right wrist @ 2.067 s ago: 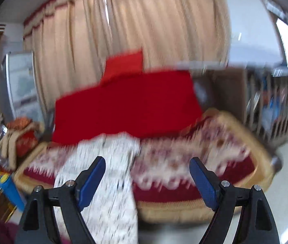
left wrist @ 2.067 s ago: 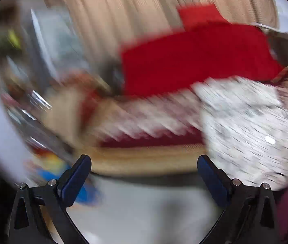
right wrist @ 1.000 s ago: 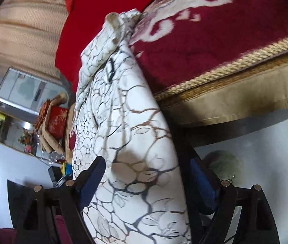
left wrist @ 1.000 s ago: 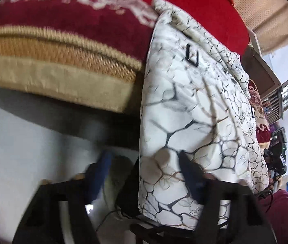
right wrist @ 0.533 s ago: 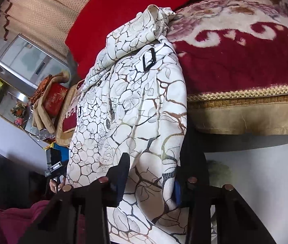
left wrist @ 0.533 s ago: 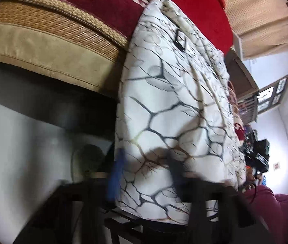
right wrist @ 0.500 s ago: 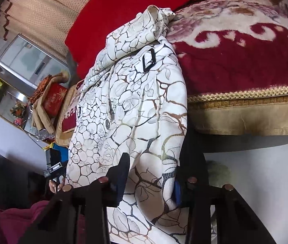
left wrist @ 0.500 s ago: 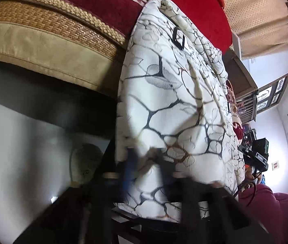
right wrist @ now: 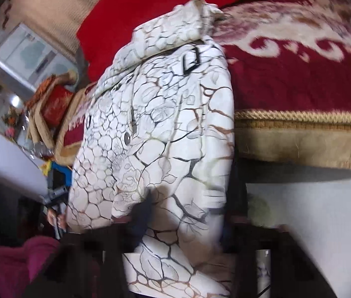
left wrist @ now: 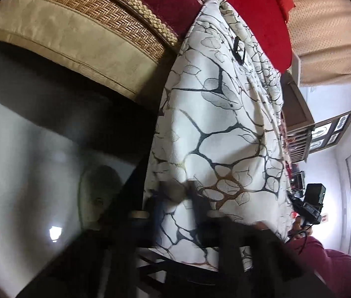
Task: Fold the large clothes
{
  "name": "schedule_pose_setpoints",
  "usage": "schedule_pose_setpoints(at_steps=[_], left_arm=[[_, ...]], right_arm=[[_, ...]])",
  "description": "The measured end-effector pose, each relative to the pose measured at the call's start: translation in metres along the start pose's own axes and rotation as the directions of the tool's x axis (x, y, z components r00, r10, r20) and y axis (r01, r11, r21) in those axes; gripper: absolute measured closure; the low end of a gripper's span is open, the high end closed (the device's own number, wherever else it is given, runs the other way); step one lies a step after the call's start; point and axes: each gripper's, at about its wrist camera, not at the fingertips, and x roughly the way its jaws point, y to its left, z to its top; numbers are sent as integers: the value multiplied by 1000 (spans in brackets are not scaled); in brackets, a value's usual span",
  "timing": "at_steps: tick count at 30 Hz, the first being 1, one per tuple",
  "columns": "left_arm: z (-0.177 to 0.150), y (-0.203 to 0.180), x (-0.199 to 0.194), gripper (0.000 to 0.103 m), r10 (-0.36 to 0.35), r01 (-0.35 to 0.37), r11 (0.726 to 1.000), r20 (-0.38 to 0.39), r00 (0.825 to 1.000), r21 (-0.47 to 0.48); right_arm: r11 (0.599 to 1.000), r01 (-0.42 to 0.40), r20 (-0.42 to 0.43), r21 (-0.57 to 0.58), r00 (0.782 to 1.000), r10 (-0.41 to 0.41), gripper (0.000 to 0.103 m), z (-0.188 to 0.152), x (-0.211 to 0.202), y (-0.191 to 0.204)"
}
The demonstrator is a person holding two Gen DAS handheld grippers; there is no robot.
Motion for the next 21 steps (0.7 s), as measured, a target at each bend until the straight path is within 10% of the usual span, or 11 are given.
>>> schedule_pose_setpoints(at_steps=[13, 16, 18, 21], left_arm=[[10, -61, -63, 101, -96, 63, 985, 201, 975, 163], [13, -58, -45, 99, 27, -49, 990, 168, 985, 133], [16, -36, -31, 55, 93, -99, 994, 124, 988, 43], [15, 1, -16, 28, 113, -108, 993, 93, 989, -55]], right_arm=[[988, -145, 136, -54, 979, 151, 95, 25, -50, 37], [991, -129, 66, -37, 989, 131, 94, 21, -34, 35], [995, -102, 22, -8, 995, 102, 92, 15, -23, 30], [993, -105, -2, 54, 994, 105, 90, 12, -19, 20]])
